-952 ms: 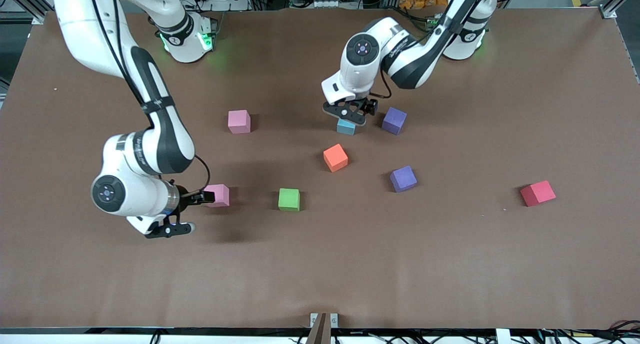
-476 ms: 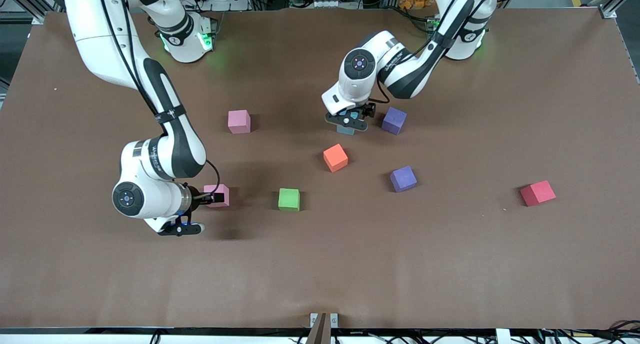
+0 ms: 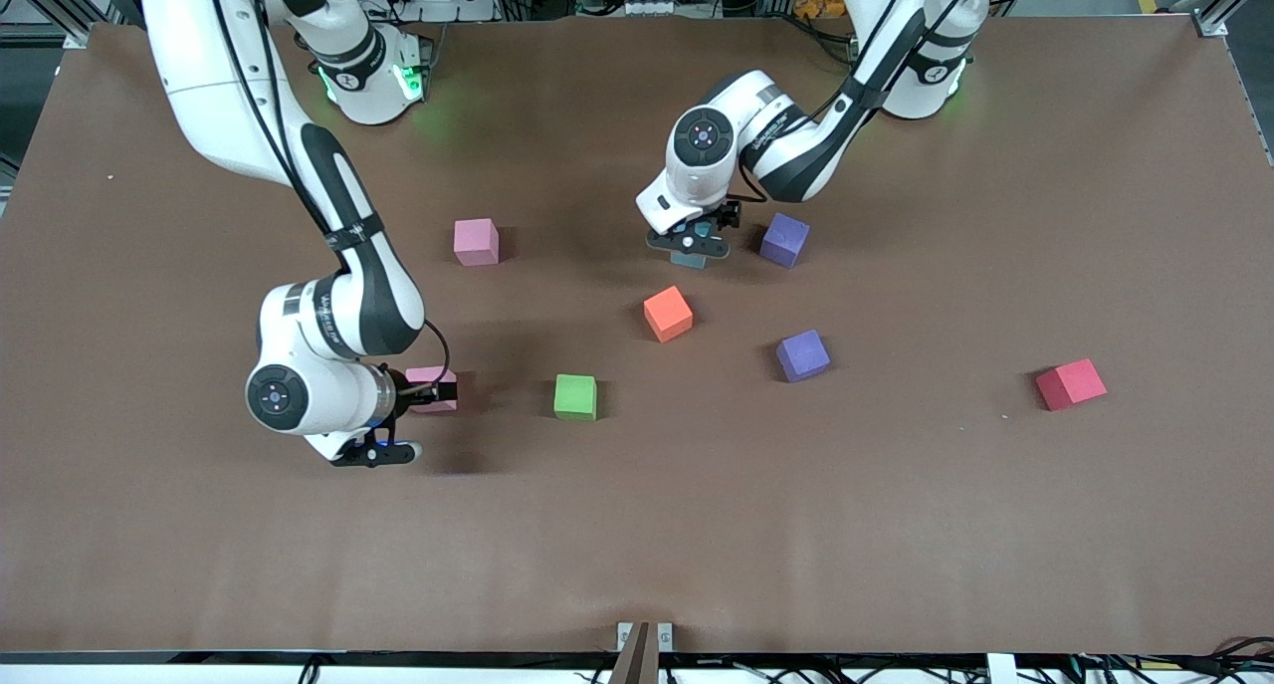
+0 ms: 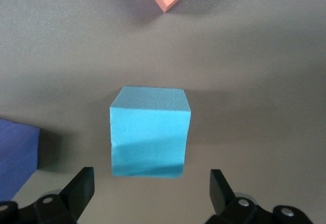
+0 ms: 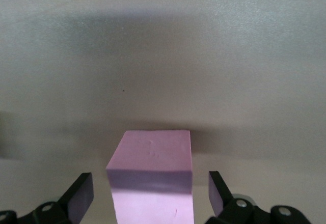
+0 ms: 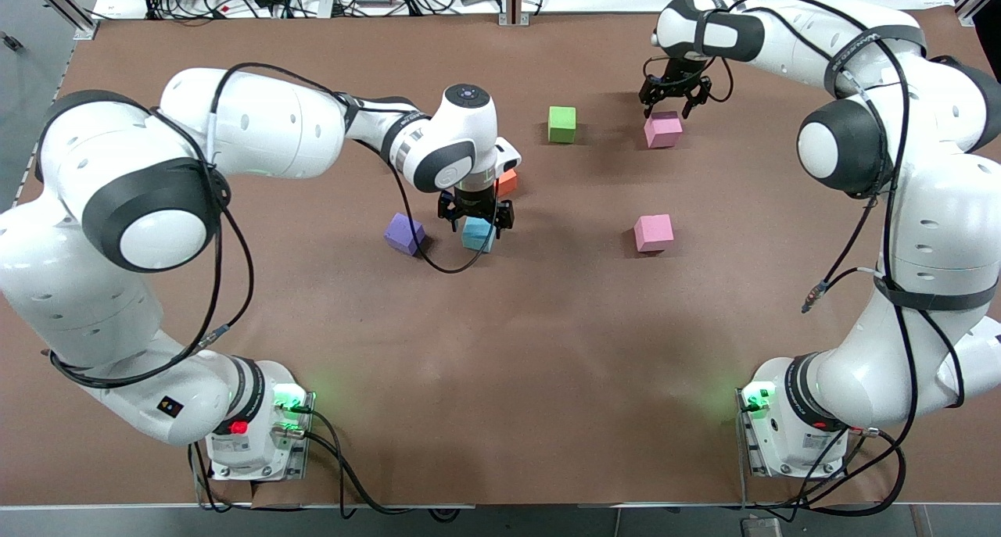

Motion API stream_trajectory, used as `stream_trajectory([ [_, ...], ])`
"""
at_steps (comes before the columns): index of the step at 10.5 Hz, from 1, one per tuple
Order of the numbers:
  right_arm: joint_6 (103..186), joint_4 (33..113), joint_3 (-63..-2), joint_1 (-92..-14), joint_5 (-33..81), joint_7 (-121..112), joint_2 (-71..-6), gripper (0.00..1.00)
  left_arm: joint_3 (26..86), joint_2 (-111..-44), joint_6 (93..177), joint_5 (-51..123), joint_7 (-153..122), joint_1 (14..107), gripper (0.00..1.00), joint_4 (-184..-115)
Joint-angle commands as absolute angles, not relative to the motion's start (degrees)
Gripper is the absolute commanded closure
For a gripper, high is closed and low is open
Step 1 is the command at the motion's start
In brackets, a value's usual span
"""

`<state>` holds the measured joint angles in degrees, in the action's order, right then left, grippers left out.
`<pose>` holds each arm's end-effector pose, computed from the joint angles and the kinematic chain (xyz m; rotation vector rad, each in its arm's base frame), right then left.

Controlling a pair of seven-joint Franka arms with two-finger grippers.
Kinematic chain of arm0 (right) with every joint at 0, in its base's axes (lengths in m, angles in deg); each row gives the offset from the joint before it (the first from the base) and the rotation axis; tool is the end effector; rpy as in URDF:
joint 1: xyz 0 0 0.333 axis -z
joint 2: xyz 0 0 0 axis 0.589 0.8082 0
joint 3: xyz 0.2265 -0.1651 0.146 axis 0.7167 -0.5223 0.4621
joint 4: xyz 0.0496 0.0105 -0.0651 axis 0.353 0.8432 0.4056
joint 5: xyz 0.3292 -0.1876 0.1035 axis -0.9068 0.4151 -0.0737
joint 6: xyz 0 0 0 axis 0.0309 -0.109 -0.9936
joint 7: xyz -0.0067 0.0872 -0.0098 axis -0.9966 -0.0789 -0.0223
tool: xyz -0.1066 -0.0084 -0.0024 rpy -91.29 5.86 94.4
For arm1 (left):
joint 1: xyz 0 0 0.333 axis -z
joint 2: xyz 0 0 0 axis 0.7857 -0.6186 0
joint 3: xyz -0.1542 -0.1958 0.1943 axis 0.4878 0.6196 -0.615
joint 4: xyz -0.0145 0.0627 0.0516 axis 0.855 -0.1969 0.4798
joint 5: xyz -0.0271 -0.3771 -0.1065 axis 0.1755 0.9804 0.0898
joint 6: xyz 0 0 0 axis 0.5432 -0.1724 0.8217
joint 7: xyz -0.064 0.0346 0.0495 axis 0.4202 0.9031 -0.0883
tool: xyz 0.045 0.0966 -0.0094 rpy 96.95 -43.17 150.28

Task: Arrange blocks into number 1
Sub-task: 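Close both grippers on the cubes and lift them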

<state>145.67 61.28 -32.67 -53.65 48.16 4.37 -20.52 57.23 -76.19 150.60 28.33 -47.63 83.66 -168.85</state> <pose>0.6668 0.1653 0.2140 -3.0282 -0.0598 0.3474 0.3569 -0.4496 0.2258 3.1039 -0.2942 -0.3430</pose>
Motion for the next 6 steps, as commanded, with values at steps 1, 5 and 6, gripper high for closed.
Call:
stream_trajectory([
  [1,149.4,63.6,-33.2,-54.5,47.2,4.6,-19.9,0.01,55.5,-78.5,152.2,27.1,-48.8,84.5,0.0,-167.6],
  [5,149.2,63.8,-33.3,-54.6,47.1,4.7,-20.4,0.45,54.7,-81.2,152.8,27.2,-49.0,85.4,0.0,-165.9],
  [6,148.9,63.9,-33.4,-55.0,47.1,5.4,-21.6,0.45,54.7,-81.3,153.3,27.3,-49.1,85.6,0.05,-165.9],
])
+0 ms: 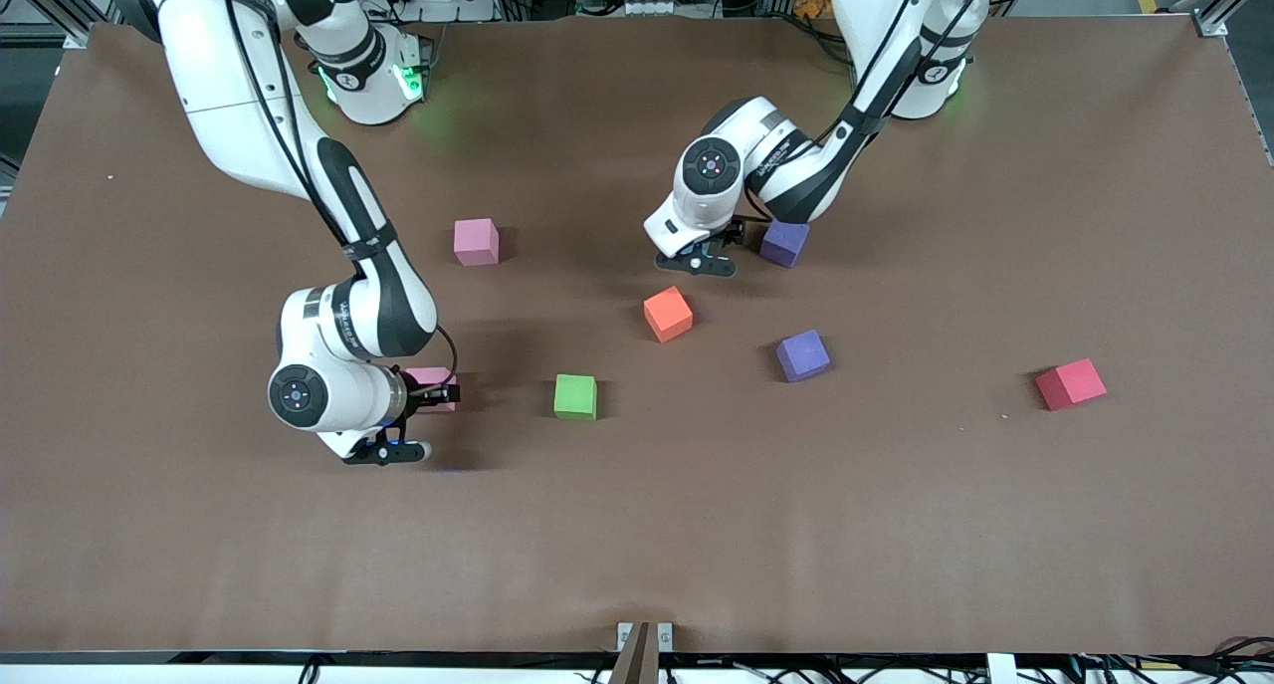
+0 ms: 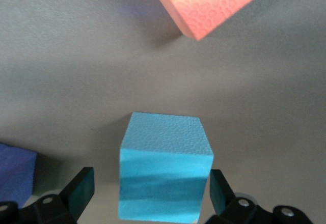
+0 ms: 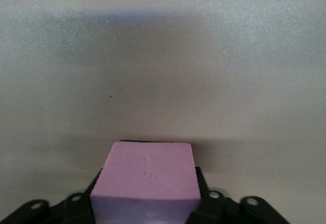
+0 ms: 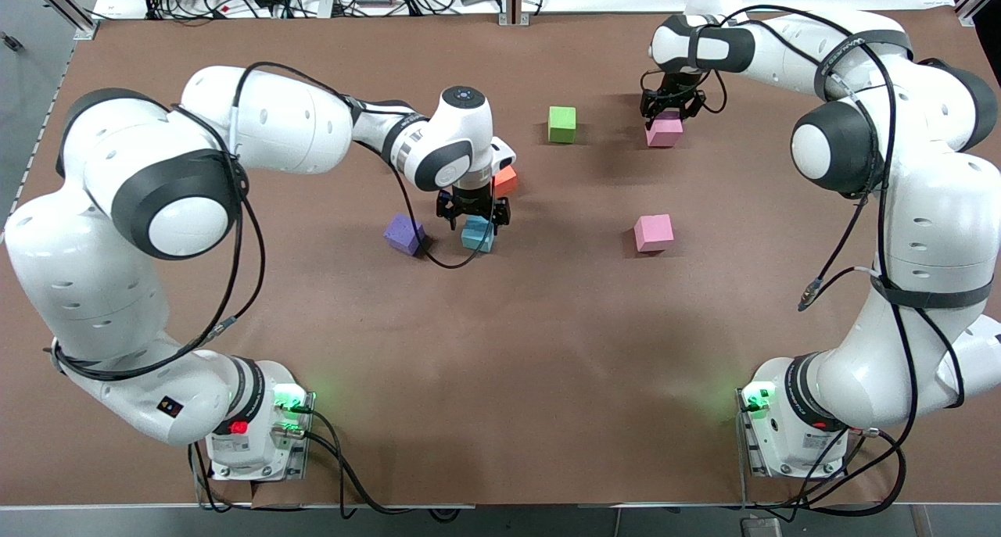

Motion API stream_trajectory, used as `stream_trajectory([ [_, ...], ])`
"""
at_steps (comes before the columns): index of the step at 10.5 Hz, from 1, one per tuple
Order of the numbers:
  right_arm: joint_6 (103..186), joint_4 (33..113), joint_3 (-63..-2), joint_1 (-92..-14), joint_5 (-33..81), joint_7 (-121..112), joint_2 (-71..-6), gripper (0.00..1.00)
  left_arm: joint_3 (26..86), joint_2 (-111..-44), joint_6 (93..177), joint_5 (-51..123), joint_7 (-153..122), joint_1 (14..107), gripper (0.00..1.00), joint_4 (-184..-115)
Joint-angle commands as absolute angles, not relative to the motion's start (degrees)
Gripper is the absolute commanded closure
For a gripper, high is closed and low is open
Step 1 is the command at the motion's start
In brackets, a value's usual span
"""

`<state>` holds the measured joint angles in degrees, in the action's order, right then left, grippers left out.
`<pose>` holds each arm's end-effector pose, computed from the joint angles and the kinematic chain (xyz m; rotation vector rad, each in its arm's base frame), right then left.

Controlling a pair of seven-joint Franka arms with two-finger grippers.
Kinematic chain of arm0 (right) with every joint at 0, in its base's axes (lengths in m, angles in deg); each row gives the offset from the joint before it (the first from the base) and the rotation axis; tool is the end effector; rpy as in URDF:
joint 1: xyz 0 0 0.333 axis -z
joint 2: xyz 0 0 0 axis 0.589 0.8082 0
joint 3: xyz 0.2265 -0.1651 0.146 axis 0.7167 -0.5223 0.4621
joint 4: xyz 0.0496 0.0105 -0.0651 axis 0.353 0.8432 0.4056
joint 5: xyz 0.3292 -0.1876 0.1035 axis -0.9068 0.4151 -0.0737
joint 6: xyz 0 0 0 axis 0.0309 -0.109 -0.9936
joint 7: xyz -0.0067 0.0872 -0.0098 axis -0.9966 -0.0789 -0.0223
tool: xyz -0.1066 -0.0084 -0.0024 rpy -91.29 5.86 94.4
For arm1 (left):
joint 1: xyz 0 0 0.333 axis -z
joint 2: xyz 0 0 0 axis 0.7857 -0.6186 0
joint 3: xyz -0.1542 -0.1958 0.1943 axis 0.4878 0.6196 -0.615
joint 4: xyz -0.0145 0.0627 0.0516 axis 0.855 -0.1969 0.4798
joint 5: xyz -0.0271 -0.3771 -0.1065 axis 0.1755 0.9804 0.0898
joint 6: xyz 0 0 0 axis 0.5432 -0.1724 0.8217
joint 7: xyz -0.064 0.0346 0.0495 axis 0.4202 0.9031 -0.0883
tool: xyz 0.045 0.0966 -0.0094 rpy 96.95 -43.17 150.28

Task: Arrange blocks into number 1
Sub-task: 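Close both grippers on the cubes and lift them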

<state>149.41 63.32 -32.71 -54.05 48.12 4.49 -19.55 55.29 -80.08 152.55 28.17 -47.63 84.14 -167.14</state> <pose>0.6613 0.1657 0.1919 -3.0382 -0.0515 0.3270 0.3723 -0.4459 0.1992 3.1053 -0.2480 -0.3527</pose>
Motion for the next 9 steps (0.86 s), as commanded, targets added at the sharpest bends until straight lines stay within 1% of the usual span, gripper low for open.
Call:
stream_trajectory([
  [1,147.5,64.6,-33.4,-55.0,47.2,7.4,-23.7,0.46,54.7,-81.4,153.3,27.4,-49.1,85.6,0.27,-165.9],
  [2,146.3,66.6,-33.4,-55.7,47.2,9.2,-26.7,0.46,54.7,-81.4,153.3,27.4,-50.1,85.9,0.61,-165.9],
  [3,146.7,70.6,-33.1,-56.1,47.2,10.3,-30.6,0.46,54.7,-81.4,153.3,27.2,-52.8,87.1,0.92,-165.9],
  [4,147.1,74.4,-32.8,-56.3,47.2,11.1,-34.1,0.46,54.8,-81.3,153.2,27.1,-54.4,87.6,1.0,-166.1],
  [6,148.7,82.1,-32.6,-58.2,47.2,11.1,-40.8,0.45,55.5,-80.2,152.1,27.1,-57.7,87.6,1.0,-166.1],
  [8,153.8,90.7,-32.5,-60.4,47.1,12.5,-46.3,0.45,58.8,-79.6,151.4,27.1,-64.7,87.6,1.0,-165.9],
  [9,154.8,93.4,-32.5,-61.0,47.1,13.2,-48.3,0.45,60.2,-79.3,151.2,27.1,-66.7,87.6,1.0,-165.9],
])
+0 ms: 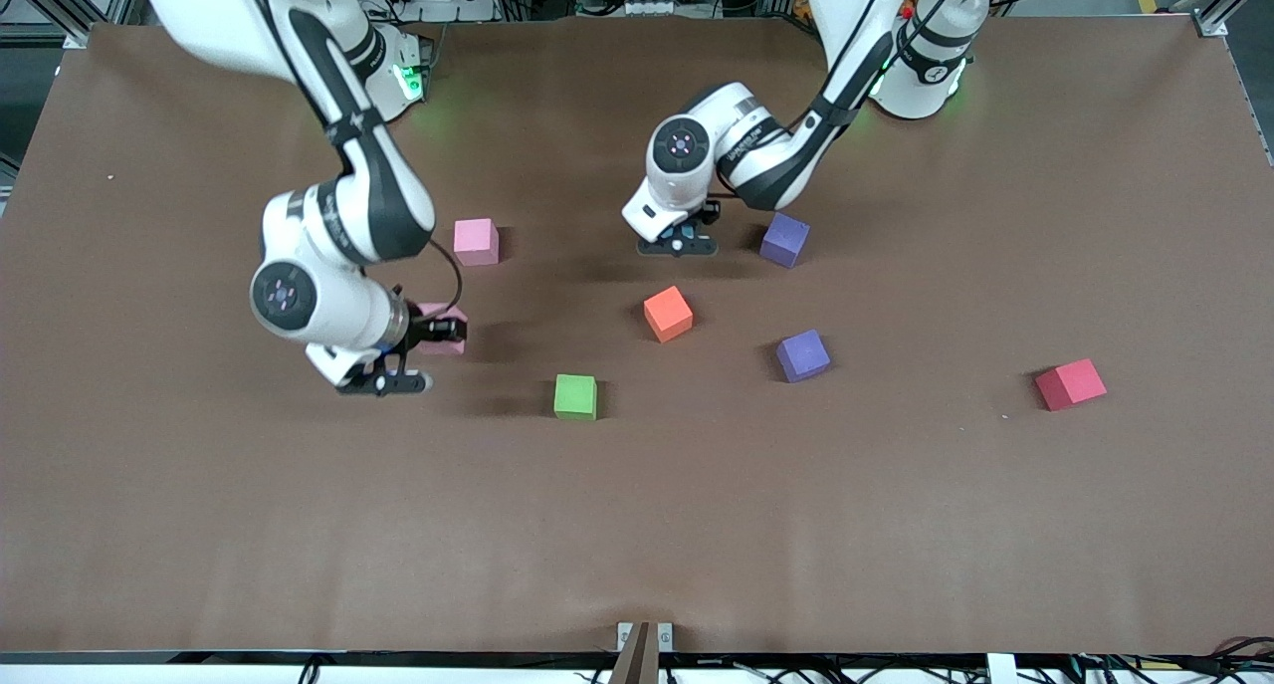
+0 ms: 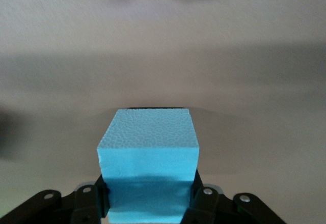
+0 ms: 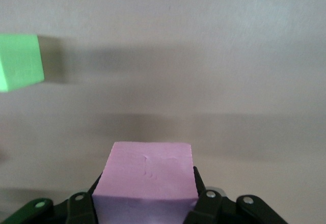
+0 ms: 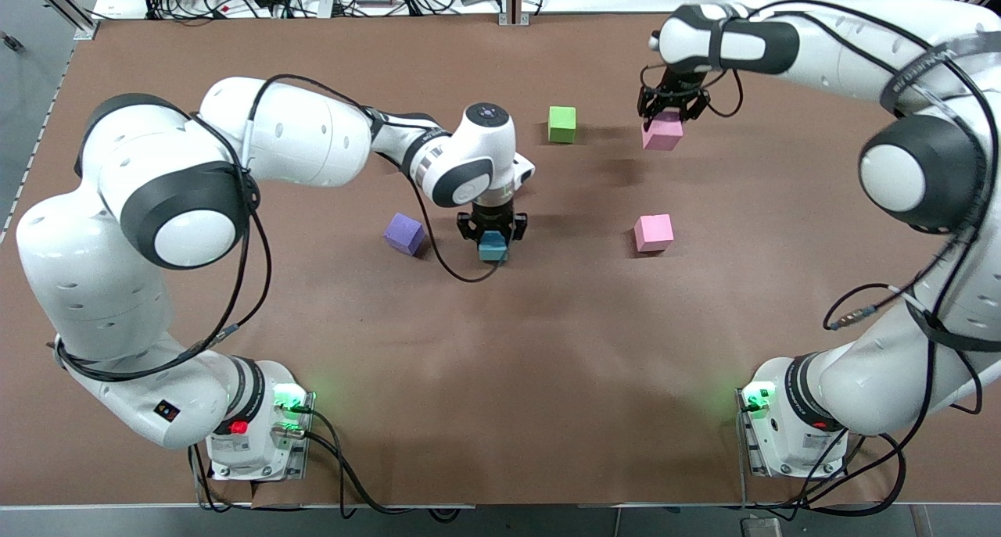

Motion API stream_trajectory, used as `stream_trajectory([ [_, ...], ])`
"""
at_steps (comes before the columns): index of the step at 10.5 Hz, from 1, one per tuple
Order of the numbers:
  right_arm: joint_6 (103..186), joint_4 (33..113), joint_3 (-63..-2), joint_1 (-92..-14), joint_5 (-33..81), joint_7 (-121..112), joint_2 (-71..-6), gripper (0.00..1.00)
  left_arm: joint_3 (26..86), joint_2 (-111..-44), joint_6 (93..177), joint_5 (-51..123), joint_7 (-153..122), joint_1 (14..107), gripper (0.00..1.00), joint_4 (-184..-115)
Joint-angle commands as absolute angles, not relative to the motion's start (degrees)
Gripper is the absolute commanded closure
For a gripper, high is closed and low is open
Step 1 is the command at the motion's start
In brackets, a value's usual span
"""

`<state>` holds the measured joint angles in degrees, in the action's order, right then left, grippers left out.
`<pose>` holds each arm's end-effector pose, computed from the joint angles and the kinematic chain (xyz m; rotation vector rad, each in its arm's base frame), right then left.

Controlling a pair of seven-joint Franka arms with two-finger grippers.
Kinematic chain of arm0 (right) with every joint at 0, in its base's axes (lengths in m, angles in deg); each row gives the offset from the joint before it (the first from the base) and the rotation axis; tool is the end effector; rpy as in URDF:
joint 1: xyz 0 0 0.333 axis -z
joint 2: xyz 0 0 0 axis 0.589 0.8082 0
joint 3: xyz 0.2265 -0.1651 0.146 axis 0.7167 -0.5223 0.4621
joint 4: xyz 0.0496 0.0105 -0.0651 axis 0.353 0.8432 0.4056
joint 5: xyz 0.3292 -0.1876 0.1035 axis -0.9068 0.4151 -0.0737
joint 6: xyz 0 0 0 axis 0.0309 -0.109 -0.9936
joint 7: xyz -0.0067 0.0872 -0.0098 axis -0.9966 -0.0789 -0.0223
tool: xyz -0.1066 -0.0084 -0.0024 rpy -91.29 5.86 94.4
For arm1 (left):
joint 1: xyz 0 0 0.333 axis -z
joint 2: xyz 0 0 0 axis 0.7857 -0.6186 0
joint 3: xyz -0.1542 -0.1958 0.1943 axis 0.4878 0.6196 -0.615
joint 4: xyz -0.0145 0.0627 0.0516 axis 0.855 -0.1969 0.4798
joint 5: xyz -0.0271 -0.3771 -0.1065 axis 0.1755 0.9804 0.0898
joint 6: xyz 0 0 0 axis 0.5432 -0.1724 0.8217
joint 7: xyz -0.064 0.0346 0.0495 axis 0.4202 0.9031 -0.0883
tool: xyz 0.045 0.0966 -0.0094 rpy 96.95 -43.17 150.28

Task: Arrange blocks into number 1

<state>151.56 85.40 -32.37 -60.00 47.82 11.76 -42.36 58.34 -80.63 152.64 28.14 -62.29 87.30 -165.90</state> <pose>0.5647 0.2043 0.2921 -3.0192 0.0068 0.2830 0.3279 -0.4893 0.2067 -3.1198 0.0095 0.3635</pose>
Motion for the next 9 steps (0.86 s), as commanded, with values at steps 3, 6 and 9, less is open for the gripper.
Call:
stream_trajectory([
  [3,155.4,100.0,-32.4,-63.2,47.1,16.8,-54.3,0.45,62.1,-80.0,151.1,27.5,-69.6,89.3,1.0,-165.9],
  [6,154.8,103.8,-32.4,-63.2,47.1,16.8,-56.8,0.45,62.2,-81.0,151.2,27.2,-69.0,91.9,1.0,-166.0],
  [9,153.3,104.6,-32.4,-64.1,47.1,16.9,-56.0,0.45,62.2,-81.3,151.7,26.7,-68.2,93.4,1.0,-165.9],
])
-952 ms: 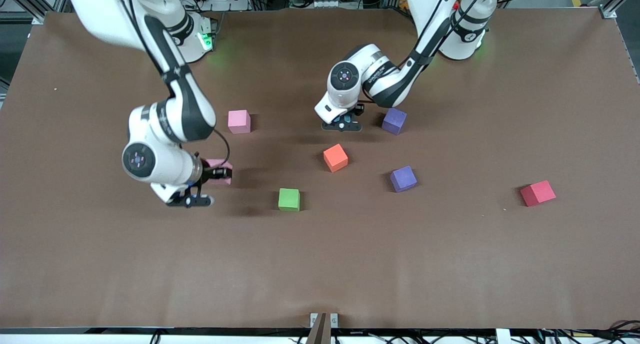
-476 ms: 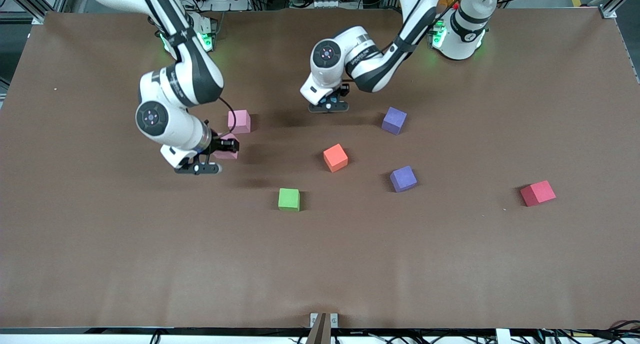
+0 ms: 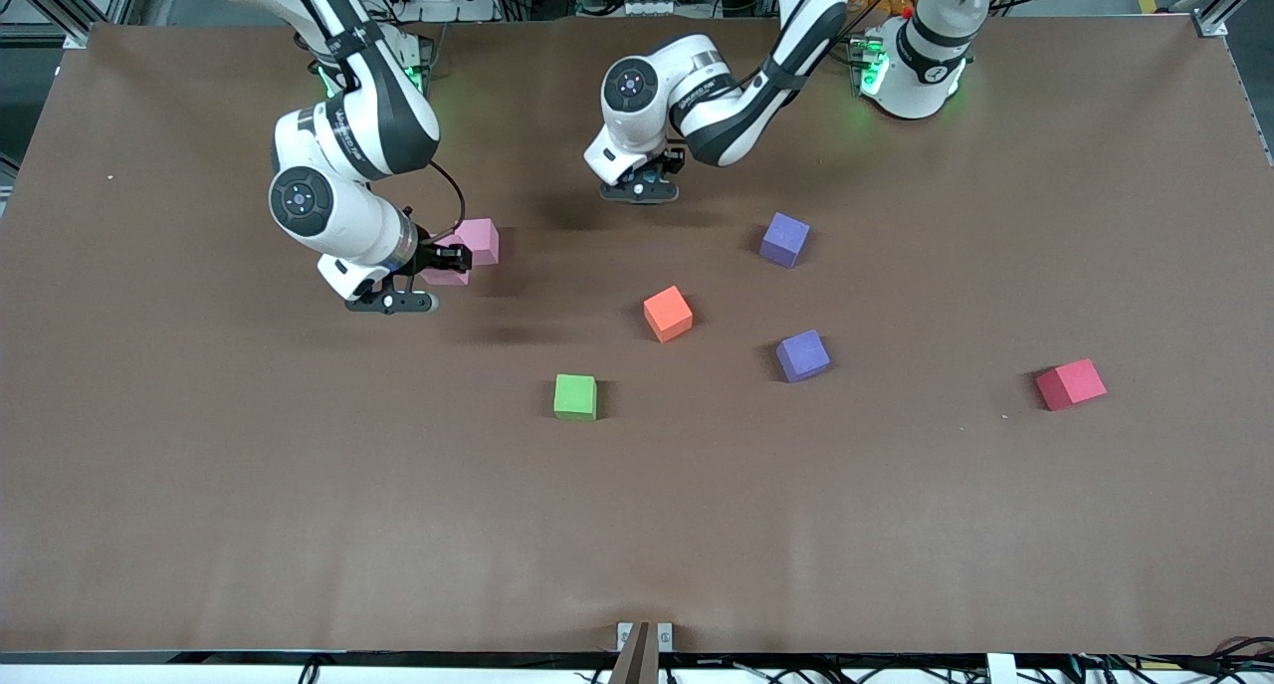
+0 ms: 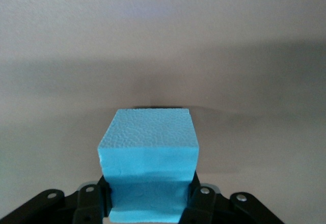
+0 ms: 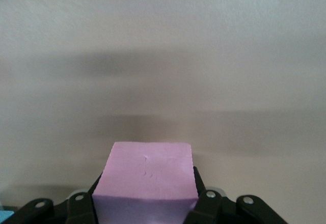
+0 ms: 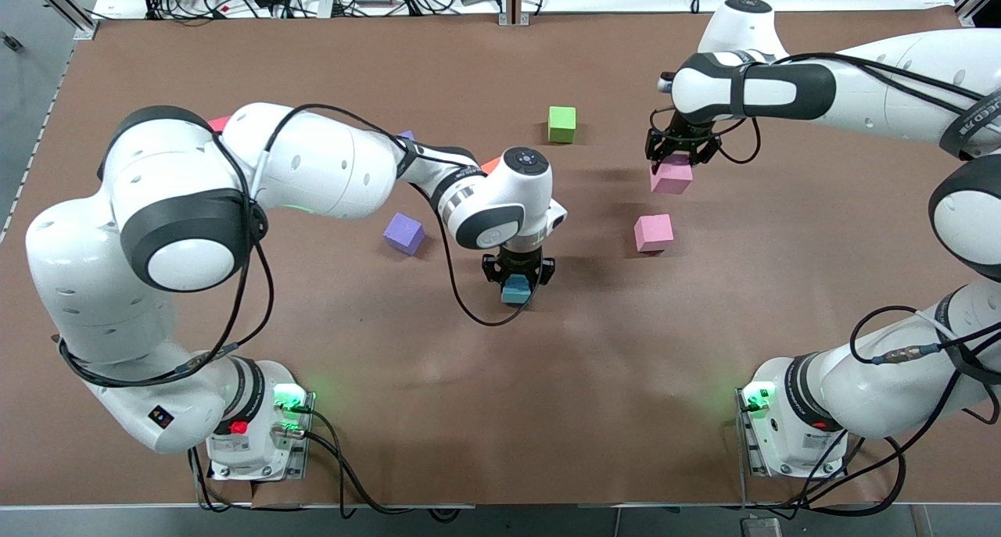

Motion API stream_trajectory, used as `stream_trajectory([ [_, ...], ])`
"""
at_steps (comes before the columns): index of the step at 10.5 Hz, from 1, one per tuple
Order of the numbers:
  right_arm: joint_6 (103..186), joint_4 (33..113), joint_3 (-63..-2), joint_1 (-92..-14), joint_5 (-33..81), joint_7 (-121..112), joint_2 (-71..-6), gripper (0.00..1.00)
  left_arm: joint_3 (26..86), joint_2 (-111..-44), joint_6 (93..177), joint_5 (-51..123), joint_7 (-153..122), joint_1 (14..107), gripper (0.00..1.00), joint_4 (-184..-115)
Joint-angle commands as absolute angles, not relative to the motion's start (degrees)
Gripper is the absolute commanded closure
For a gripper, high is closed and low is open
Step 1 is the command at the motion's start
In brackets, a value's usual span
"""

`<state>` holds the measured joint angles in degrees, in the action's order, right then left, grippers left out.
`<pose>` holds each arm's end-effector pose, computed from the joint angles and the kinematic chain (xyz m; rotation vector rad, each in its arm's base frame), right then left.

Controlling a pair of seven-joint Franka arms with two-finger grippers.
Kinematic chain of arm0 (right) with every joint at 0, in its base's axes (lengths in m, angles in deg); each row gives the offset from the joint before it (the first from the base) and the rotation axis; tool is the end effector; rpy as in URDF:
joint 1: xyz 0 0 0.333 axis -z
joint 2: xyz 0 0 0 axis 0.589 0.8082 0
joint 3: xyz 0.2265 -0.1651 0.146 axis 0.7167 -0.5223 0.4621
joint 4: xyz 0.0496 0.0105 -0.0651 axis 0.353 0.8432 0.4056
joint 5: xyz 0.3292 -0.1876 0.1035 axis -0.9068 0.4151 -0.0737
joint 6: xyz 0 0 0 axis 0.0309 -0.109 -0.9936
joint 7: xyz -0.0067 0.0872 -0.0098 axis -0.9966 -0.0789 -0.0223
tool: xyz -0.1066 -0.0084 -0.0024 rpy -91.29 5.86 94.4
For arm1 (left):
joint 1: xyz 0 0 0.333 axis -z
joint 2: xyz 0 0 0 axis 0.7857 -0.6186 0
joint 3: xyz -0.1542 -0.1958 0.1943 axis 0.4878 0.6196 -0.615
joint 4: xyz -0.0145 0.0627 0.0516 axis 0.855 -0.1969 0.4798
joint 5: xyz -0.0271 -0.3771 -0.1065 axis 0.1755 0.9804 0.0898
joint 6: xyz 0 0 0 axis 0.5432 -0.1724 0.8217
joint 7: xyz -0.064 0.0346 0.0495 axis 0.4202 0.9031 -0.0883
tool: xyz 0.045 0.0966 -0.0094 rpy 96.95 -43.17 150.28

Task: Arrange blocks into number 1

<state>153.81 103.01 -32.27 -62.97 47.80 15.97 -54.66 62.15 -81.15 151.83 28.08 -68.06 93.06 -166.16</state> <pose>0.4734 0.1988 0.2906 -3.0285 0.0615 0.3785 0.2408 -0.5345 0.2064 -3.0832 0.1072 0.4130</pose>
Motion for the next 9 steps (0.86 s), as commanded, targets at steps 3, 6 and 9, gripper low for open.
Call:
stream_trajectory([
  [3,152.3,104.5,-32.3,-65.0,47.1,18.4,-55.6,0.45,62.1,-80.9,151.9,23.3,-67.1,92.7,0.0,-165.8],
  [6,152.6,104.3,-32.4,-67.6,47.1,19.8,-55.2,0.45,61.0,-77.4,151.5,23.4,-67.3,89.4,0.0,-163.4],
  [9,153.6,104.1,-32.4,-70.6,47.1,20.5,-54.9,0.45,56.7,-75.1,151.5,23.3,-66.2,87.0,0.0,-160.8],
])
